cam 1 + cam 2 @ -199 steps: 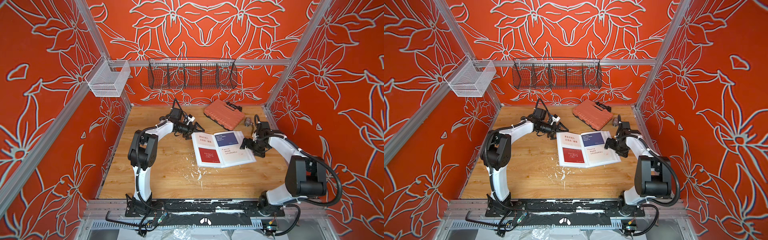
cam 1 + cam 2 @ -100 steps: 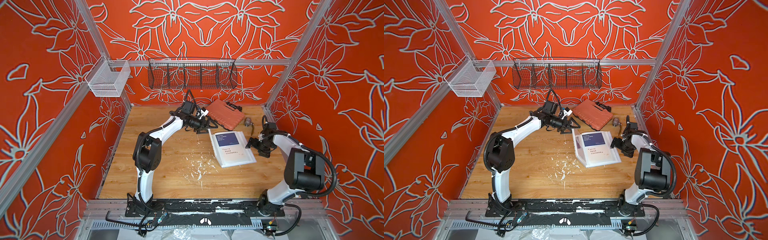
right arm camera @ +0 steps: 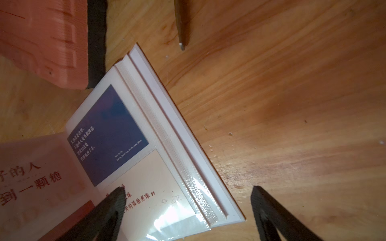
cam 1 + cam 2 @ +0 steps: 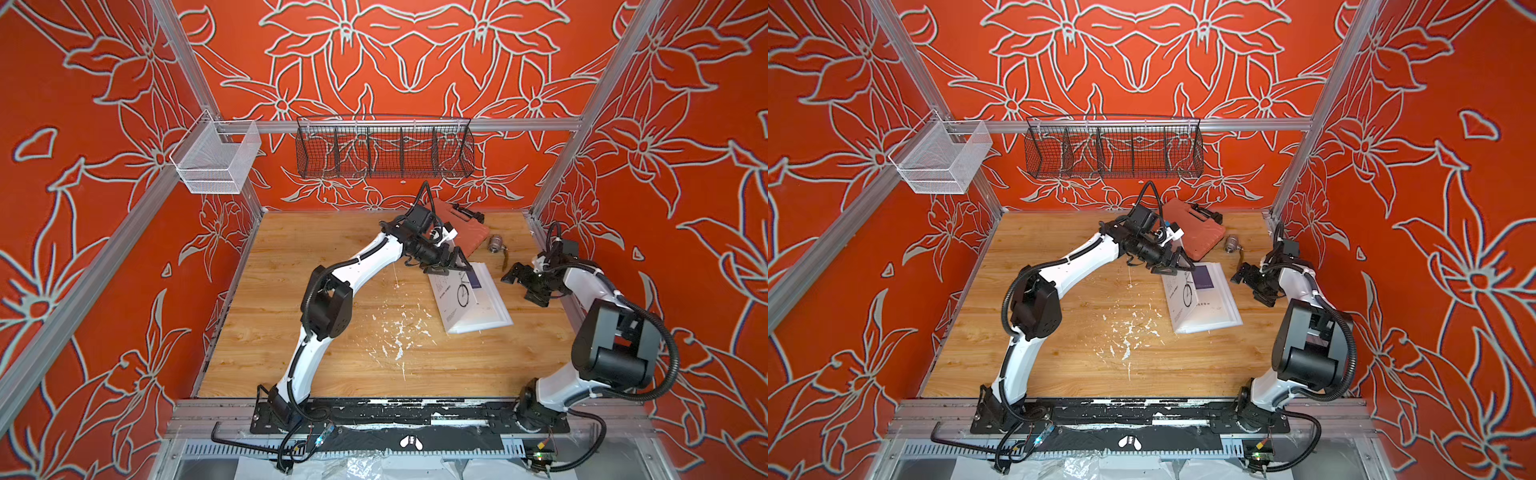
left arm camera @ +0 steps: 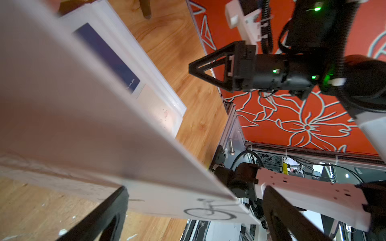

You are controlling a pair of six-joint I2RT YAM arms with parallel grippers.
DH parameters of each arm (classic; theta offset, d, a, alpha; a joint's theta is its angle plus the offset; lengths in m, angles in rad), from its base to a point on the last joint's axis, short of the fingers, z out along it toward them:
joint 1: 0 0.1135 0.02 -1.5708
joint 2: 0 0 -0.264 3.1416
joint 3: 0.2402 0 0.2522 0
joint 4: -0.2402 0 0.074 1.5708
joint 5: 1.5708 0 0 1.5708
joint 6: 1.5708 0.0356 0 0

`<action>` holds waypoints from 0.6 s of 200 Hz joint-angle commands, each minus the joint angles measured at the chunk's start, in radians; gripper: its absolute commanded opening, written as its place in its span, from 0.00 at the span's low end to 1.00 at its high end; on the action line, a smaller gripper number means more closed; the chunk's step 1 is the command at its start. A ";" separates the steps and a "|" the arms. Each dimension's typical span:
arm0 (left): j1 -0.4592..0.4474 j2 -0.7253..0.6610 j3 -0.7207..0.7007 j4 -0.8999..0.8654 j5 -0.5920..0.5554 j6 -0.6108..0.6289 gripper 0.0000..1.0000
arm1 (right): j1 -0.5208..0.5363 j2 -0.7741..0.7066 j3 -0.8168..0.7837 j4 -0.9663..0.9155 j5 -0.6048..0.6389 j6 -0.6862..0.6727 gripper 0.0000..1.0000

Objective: Place the photos into the photo albums
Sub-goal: Close the photo album at the center of the board.

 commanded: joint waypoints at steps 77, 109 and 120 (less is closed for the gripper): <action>-0.046 -0.009 0.038 -0.101 -0.116 0.082 0.99 | -0.027 -0.153 0.021 0.020 0.055 -0.038 0.97; 0.004 -0.121 -0.111 0.017 -0.155 0.021 0.99 | -0.026 -0.090 0.038 -0.003 -0.055 -0.067 0.97; 0.029 -0.163 -0.172 0.068 -0.150 -0.009 0.99 | -0.020 -0.055 0.021 0.003 -0.062 -0.072 0.96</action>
